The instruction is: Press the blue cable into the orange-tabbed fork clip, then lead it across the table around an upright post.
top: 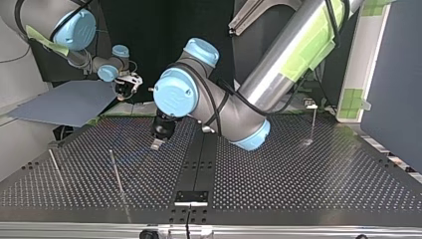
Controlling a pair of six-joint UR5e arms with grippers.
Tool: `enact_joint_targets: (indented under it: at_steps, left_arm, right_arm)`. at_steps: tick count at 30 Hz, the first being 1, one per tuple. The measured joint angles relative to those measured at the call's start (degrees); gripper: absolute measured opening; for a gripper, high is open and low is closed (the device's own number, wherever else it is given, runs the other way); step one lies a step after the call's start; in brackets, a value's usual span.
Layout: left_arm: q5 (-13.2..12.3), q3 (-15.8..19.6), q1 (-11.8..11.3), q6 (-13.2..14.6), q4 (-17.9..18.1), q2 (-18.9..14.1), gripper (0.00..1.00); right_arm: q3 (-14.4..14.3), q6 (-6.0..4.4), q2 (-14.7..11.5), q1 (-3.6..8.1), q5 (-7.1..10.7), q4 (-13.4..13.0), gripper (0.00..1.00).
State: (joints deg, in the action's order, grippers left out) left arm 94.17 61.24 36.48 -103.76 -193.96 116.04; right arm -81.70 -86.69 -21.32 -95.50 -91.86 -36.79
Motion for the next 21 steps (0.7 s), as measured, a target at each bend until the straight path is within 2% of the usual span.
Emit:
enact_joint_targets:
  at_steps: [6,10,14,21]
  left_arm:
    - [0.19,0.06,0.10,1.56,-1.65,-0.16,1.00]
    - [1.58,1.18,0.06,3.48,-3.40,-1.38,1.00]
    - [2.81,3.01,-0.51,5.00,-3.05,-3.23,1.00]
    - [4.57,6.55,-1.11,2.65,0.21,-6.77,1.00]
  right_arm:
    - [0.00,0.01,0.00,0.00,0.04,0.17,0.00]
    - [0.00,0.01,0.00,-0.01,0.08,0.44,0.00]
    - [-0.01,0.07,-0.01,-0.01,0.09,0.63,0.00]
    - [-0.01,0.10,-0.01,-0.01,0.09,0.70,0.00]
